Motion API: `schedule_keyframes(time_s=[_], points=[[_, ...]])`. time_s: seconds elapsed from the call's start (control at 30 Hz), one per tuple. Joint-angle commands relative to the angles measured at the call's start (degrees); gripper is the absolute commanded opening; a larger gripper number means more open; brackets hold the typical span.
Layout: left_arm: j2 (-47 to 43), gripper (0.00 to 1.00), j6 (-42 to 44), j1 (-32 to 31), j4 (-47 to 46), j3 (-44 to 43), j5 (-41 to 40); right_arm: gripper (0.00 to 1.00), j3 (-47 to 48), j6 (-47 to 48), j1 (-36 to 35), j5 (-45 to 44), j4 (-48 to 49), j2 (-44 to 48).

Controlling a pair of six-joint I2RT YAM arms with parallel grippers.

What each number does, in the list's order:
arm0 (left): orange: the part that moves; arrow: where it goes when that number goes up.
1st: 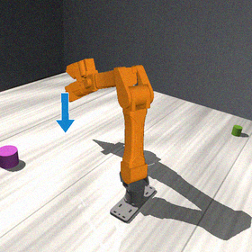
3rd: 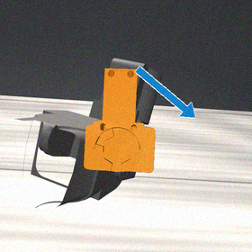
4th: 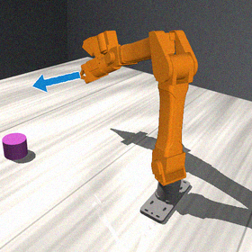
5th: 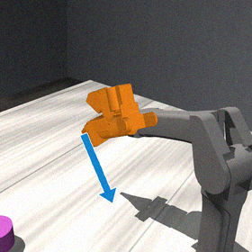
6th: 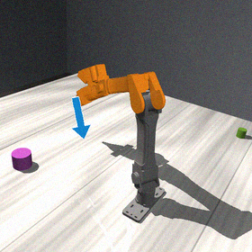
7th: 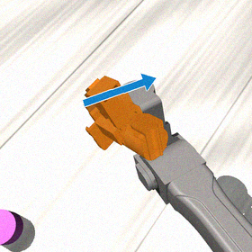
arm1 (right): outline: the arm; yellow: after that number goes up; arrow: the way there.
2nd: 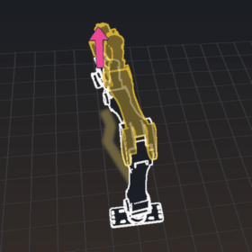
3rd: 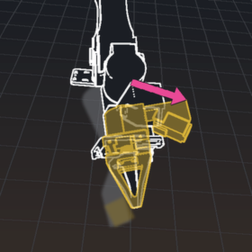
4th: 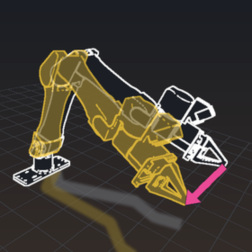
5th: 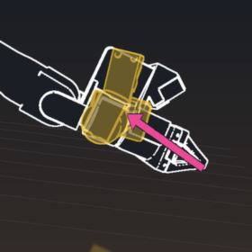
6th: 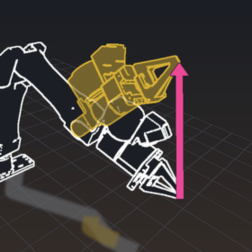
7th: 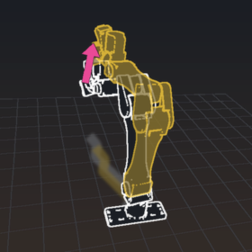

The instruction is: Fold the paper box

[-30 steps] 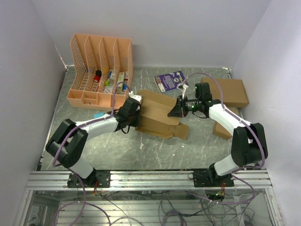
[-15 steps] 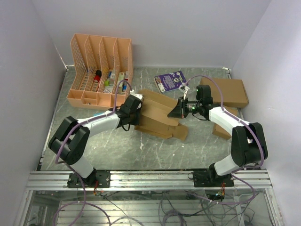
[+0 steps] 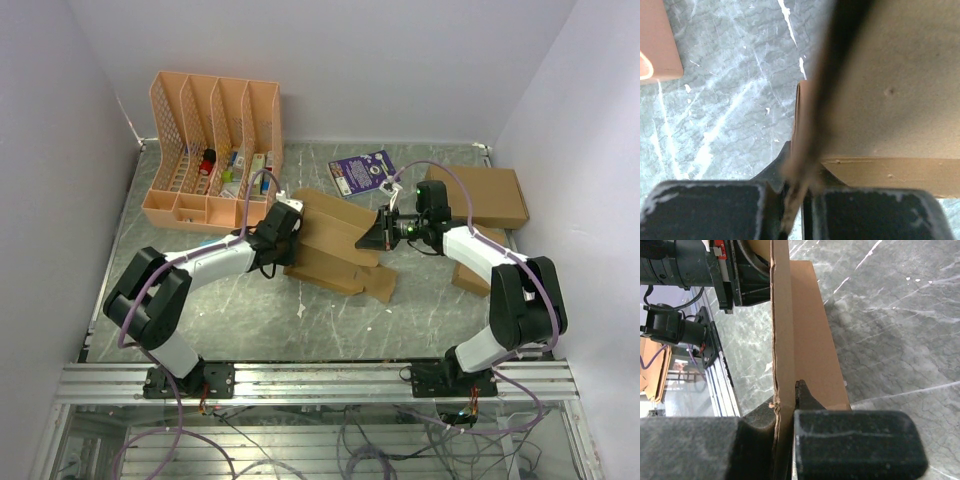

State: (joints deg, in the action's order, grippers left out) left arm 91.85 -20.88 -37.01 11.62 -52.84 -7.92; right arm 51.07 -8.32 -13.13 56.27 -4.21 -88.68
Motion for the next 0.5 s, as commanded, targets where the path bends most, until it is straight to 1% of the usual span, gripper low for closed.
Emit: schedule_keyframes(time_s=[0.0,0.17,0.2,0.3,0.33,0.4,0.47], points=[[0.9,0.07,0.3,0.6,1.2,-0.4,-5.9,0.0,-0.6,0.0,0.5,-1.0,-0.4,-0.7],[1.7,0.07,1.1,0.6,1.9,0.0,-7.9,0.0,-0.6,-0.5,0.5,-0.6,0.0,-1.1],[1.9,0.1,1.1,0.7,2.1,-0.2,-7.7,0.0,-0.6,-0.6,0.5,-0.6,-0.1,-1.2],[1.6,0.29,0.8,0.6,1.8,-0.1,-7.0,0.0,-0.5,-0.6,0.5,-0.4,-0.1,-1.7],[1.3,0.33,0.8,0.6,1.5,-0.1,-7.0,0.0,-0.5,-0.6,0.5,-0.3,-0.2,-1.7],[1.0,0.36,0.5,0.6,1.3,-0.1,-7.0,0.0,-0.4,-0.4,0.5,-0.2,-0.3,-1.8],[0.9,0.36,0.5,0.6,1.1,-0.2,-6.7,0.0,-0.2,-0.2,0.5,-0.3,-0.6,-2.0]])
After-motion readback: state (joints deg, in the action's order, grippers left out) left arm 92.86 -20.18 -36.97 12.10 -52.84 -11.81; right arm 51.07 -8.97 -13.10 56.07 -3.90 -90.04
